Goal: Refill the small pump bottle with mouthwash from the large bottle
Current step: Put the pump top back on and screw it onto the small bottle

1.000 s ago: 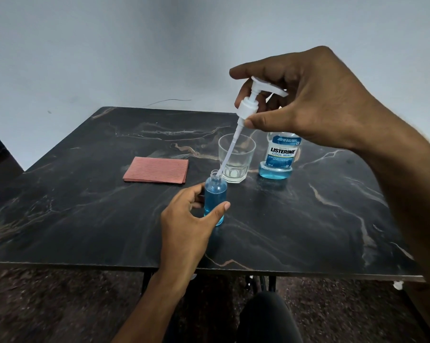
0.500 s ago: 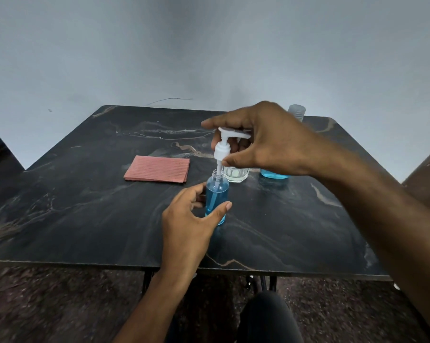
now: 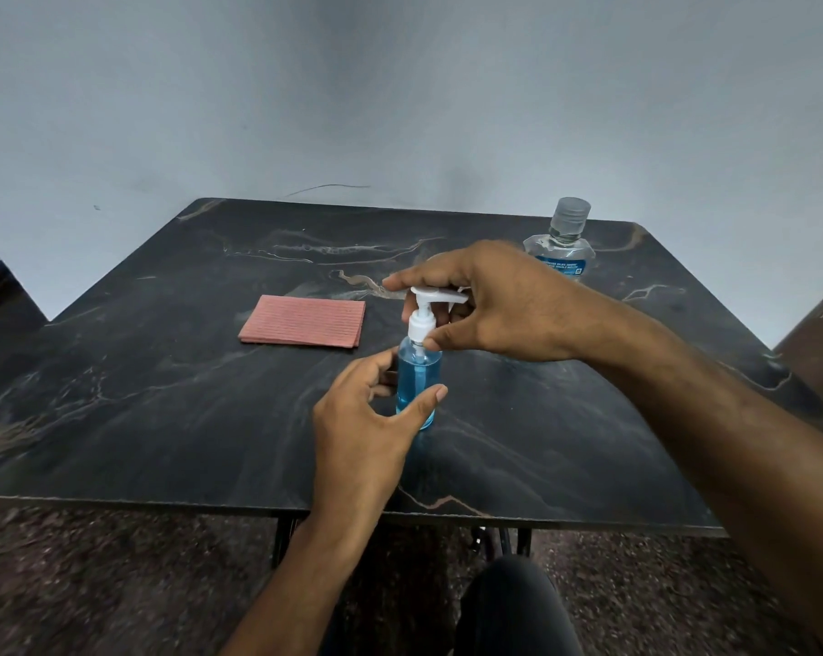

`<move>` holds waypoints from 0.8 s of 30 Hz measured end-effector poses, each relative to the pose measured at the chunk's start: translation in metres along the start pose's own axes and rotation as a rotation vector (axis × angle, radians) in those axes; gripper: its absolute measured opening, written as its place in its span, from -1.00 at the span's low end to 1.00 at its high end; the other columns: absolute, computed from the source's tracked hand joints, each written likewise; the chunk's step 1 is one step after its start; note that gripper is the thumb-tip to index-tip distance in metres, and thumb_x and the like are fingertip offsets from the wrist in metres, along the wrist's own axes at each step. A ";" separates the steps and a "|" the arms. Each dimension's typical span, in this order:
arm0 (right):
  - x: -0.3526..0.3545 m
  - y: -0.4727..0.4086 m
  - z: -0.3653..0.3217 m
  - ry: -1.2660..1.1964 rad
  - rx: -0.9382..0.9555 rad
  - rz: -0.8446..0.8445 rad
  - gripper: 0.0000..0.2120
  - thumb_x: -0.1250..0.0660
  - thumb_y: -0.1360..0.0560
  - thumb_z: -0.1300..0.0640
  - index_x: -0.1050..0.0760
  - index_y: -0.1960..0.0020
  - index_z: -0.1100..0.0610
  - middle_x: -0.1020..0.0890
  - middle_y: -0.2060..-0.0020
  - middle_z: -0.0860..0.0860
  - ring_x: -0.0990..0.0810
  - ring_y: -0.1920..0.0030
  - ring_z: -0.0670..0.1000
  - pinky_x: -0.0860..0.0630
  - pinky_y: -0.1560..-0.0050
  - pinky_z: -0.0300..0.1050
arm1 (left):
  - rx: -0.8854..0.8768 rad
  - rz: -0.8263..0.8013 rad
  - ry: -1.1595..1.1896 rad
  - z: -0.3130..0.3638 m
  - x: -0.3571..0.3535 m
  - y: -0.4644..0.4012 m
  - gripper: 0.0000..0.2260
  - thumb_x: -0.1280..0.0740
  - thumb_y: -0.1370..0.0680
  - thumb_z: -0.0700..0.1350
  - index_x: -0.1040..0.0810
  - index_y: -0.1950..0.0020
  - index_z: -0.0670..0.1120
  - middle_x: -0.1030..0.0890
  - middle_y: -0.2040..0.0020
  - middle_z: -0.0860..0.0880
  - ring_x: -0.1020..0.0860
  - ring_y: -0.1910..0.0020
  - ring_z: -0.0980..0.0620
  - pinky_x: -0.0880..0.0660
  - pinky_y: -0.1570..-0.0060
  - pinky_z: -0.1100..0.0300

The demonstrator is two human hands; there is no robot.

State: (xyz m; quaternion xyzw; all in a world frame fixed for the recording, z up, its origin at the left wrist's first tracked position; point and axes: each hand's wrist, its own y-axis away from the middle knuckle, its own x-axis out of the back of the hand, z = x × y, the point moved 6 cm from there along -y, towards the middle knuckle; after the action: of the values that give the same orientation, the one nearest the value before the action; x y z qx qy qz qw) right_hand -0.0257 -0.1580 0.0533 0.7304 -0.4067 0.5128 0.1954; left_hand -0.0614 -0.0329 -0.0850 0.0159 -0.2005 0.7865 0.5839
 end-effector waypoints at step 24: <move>-0.010 0.006 0.015 -0.109 -0.027 0.227 -0.45 -0.58 -0.33 -0.07 -0.57 -0.27 0.03 -0.62 0.22 -0.15 -0.56 0.25 -0.25 -0.47 0.24 -0.42 | -0.029 -0.013 -0.024 0.001 0.000 0.000 -0.55 -0.60 -0.37 0.10 -0.59 -0.23 0.21 -0.62 -0.05 0.31 -0.60 -0.02 0.35 -0.51 0.10 0.46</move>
State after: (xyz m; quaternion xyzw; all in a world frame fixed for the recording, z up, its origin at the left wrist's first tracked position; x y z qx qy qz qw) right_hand -0.0226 -0.1678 0.0371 0.7038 -0.5036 0.4857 0.1236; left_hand -0.0618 -0.0336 -0.0840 0.0180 -0.2188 0.7795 0.5866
